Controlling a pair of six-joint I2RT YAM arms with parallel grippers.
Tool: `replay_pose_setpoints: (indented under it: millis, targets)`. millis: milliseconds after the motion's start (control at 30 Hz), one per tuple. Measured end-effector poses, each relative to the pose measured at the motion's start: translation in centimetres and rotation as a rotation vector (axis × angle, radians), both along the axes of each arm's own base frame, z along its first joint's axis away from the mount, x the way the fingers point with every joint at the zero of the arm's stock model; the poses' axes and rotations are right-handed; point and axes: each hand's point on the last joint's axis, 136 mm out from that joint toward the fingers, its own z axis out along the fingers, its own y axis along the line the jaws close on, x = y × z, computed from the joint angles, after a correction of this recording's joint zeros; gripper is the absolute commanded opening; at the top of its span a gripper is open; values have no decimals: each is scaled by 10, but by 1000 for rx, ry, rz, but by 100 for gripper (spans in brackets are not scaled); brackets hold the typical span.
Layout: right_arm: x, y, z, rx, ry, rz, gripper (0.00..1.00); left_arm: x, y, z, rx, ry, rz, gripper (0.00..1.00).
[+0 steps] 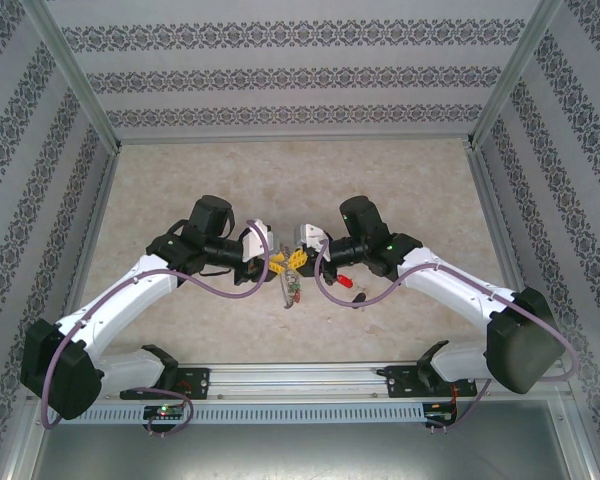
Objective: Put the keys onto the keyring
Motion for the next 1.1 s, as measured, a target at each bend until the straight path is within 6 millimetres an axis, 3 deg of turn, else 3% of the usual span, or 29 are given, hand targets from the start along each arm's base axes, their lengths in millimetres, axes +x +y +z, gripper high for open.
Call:
replay_pose_setpoints:
  millis: [600, 900, 1100]
  targets:
    - [-1, 4, 5, 20, -4, 3, 0, 1, 0, -2, 7, -6, 1, 23]
    - [0, 4, 5, 18, -5, 0, 0, 1, 2, -3, 18, -21, 17, 0]
    - [0, 4, 5, 19, -6, 0, 2, 1, 3, -2, 18, -27, 18, 0]
